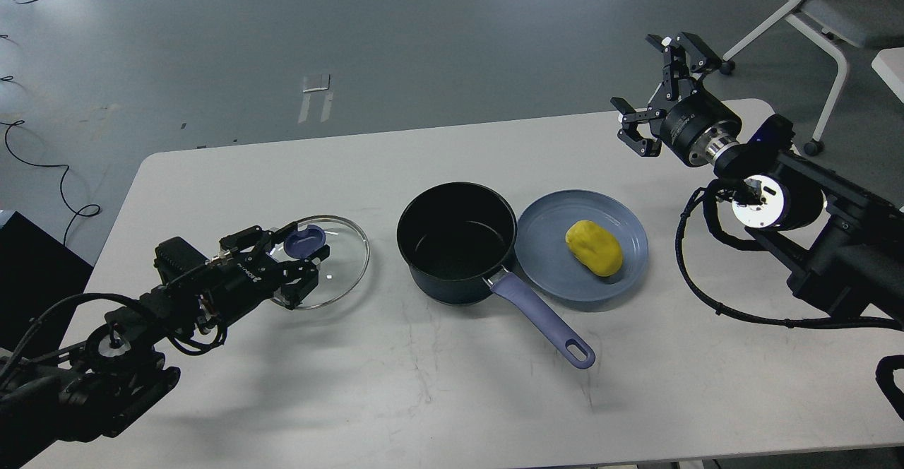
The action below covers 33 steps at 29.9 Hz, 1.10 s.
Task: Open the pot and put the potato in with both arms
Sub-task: 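Lower the lid onto the table beside the pot, nearer the robot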
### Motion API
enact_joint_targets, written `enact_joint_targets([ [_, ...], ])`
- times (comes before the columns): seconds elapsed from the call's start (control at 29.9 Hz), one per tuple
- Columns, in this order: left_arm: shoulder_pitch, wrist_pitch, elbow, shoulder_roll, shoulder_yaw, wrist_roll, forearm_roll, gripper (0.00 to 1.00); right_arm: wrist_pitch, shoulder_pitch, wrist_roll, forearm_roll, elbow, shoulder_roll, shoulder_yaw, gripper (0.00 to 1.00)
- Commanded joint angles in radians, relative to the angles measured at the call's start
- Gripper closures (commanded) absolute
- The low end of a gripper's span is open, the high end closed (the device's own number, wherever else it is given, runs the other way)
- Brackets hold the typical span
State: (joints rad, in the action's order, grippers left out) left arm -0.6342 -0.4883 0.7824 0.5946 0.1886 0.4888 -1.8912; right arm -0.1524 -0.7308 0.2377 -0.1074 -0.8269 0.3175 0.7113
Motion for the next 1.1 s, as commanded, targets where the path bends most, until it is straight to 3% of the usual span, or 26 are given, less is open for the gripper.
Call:
enact_joint_targets([
  [0.0,0.011,0.000,0.000,-0.007,0.000,0.000,0.000,0.56,0.004,0.001,0.000,0.000,0.000,0.000,-0.001,0.00],
  [0.37,0.022,0.000,0.000,-0.041,0.000,0.000,0.037,0.44,0.005,0.004,0.000,0.000,0.000,0.002,-0.001,0.00],
  [0.47,0.027,0.000,0.001,-0.044,0.000,0.000,0.047,0.33,0.007,0.007,0.002,0.000,0.000,0.002,-0.001,0.00],
  [0.77,0.051,0.000,0.001,-0.045,0.000,0.000,0.050,0.17,0.017,0.013,0.000,0.000,0.000,0.002,-0.001,0.00],
  [0.84,0.051,0.000,0.001,-0.045,0.000,0.000,0.055,0.02,0.017,0.013,0.002,0.000,0.000,0.002,-0.004,0.00],
  [1.07,0.033,0.000,0.063,-0.038,0.003,0.000,0.227,0.02,0.013,0.001,0.005,-0.006,-0.008,0.005,-0.020,0.00],
])
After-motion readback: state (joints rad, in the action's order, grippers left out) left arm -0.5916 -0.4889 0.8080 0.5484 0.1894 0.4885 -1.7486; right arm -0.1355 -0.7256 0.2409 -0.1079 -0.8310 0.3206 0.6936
